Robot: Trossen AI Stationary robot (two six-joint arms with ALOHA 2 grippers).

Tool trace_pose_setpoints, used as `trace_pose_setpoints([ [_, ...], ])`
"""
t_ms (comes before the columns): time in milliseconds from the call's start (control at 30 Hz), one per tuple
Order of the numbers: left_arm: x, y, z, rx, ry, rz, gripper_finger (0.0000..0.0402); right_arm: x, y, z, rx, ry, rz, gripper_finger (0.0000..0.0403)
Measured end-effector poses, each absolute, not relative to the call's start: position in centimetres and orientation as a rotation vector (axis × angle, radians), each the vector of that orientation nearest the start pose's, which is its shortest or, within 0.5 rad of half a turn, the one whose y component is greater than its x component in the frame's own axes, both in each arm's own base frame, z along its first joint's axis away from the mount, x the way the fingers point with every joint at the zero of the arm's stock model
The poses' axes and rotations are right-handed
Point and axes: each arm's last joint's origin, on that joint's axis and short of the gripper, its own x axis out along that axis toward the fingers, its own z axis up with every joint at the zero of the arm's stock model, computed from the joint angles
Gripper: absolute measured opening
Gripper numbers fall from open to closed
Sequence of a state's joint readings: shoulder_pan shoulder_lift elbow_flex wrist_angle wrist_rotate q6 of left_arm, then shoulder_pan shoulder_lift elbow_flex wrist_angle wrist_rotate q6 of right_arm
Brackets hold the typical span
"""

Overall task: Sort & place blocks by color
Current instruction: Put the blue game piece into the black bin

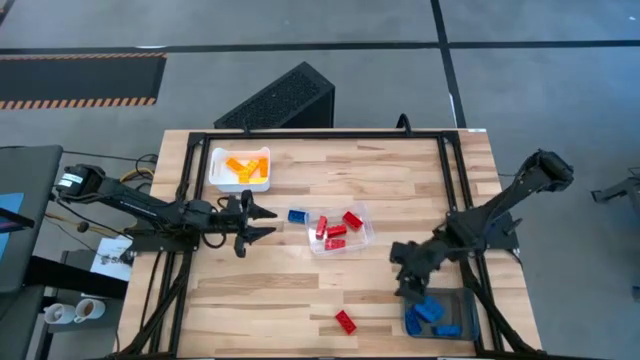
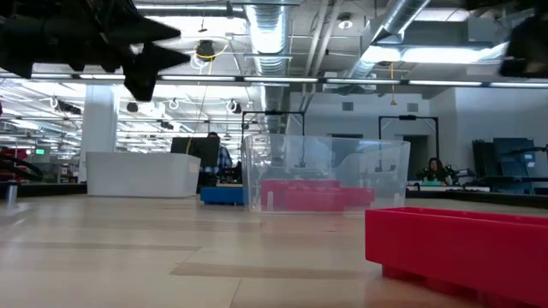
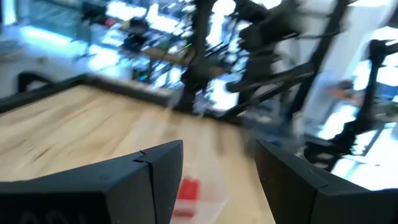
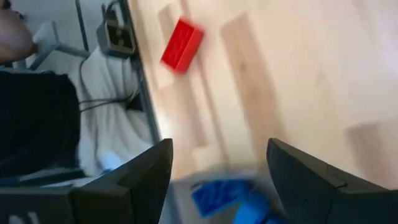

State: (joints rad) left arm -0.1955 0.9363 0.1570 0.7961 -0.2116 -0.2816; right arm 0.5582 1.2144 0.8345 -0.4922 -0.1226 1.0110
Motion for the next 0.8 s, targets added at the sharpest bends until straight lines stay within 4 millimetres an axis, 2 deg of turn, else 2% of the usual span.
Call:
trace_pose_setpoints([
  [167, 17.3, -3.2, 20.0, -0.258, -0.120, -0.127, 0.0182, 21.4, 11.0, 24.3, 0.653, 1.022, 0.137, 0.0281],
  [300, 17.3, -3.4, 19.9, -0.244, -0.117, -0.124, 0.0182, 22.1, 10.2, 24.5, 0.616, 0.971, 0.146, 0.0281],
  [500, 17.3, -3.4, 19.9, -0.245, -0.118, -0.122, 0.0182, 22.6, 9.9, 24.8, 0.575, 0.899, 0.147, 0.0281],
  [667, 16.9, -3.9, 21.1, -0.227, -0.226, -0.247, 0.0182, 22.8, 10.0, 25.0, 0.551, 0.863, 0.142, 0.0281],
  [800, 17.0, -4.0, 20.5, -0.214, -0.171, -0.176, 0.0182, 22.9, 10.0, 25.1, 0.550, 0.840, 0.150, 0.0281],
])
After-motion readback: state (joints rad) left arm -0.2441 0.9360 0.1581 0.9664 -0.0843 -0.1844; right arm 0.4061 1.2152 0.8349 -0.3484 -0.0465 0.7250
